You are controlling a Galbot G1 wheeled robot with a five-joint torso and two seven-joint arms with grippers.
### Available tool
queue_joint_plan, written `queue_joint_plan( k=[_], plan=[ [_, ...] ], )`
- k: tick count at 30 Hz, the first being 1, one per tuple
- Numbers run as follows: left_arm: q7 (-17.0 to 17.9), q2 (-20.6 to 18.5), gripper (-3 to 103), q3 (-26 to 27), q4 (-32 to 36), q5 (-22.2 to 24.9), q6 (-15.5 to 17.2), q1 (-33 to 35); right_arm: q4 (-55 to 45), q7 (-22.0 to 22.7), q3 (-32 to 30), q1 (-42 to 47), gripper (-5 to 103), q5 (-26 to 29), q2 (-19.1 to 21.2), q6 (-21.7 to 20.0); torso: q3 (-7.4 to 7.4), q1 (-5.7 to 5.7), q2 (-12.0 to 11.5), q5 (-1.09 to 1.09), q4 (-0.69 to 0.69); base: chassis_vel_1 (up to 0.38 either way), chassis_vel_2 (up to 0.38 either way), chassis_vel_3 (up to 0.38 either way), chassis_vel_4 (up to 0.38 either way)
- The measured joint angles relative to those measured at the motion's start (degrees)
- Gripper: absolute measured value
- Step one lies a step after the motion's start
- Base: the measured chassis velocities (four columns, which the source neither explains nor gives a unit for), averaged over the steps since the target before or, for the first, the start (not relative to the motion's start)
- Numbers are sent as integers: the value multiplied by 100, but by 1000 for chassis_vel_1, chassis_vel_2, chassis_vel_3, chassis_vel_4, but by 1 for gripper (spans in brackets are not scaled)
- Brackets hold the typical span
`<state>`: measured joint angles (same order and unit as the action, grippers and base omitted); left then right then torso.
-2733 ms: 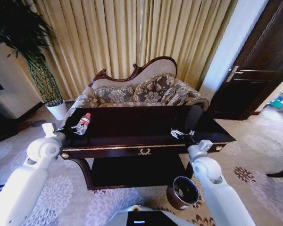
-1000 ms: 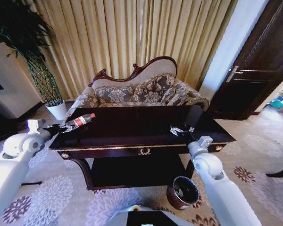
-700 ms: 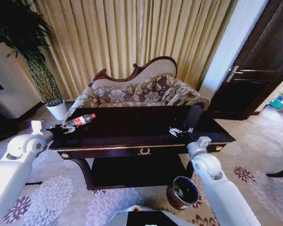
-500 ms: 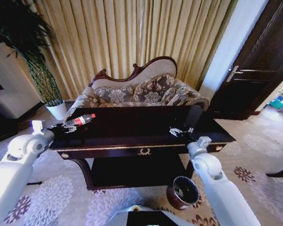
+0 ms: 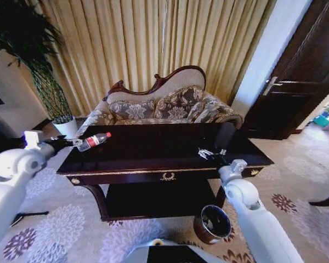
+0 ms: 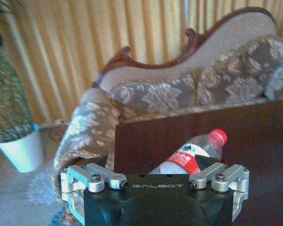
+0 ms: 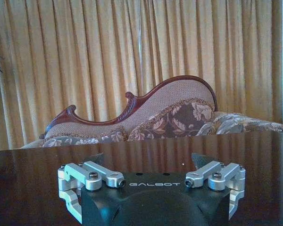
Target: Move to the front of the table and place the trash on the table into the trash bin.
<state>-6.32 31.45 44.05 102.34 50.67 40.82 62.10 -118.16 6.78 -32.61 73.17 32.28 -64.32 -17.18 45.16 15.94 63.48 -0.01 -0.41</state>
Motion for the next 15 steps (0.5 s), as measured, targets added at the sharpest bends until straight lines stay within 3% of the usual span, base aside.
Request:
queue_joint_plan(
  k=[1,3,5,10,15],
  plan=[
    [-311,-62,100,-43,-171,-75,0,-67,2,0,0,3,100,-6,-9,2,0,0,0,1,0,0,0,0,0],
    [-426,-83,100,-71,-250,-108,0,-102,2,0,0,4,100,-8,-11,4,0,0,0,1,0,0,0,0,0],
    [-814,-168,100,-284,-664,-194,0,-342,12,-1,3,15,100,-21,-14,7,0,0,0,-1,1,0,0,0,0],
    [-1184,-278,100,-837,-1183,-304,-2,-995,30,0,17,25,100,-36,-6,8,0,0,0,0,-1,0,0,0,0],
    [-1341,-299,100,-1225,-1399,-380,-2,-1492,48,-1,23,25,100,-47,-3,9,0,0,0,0,-1,0,0,0,0]
  ],
)
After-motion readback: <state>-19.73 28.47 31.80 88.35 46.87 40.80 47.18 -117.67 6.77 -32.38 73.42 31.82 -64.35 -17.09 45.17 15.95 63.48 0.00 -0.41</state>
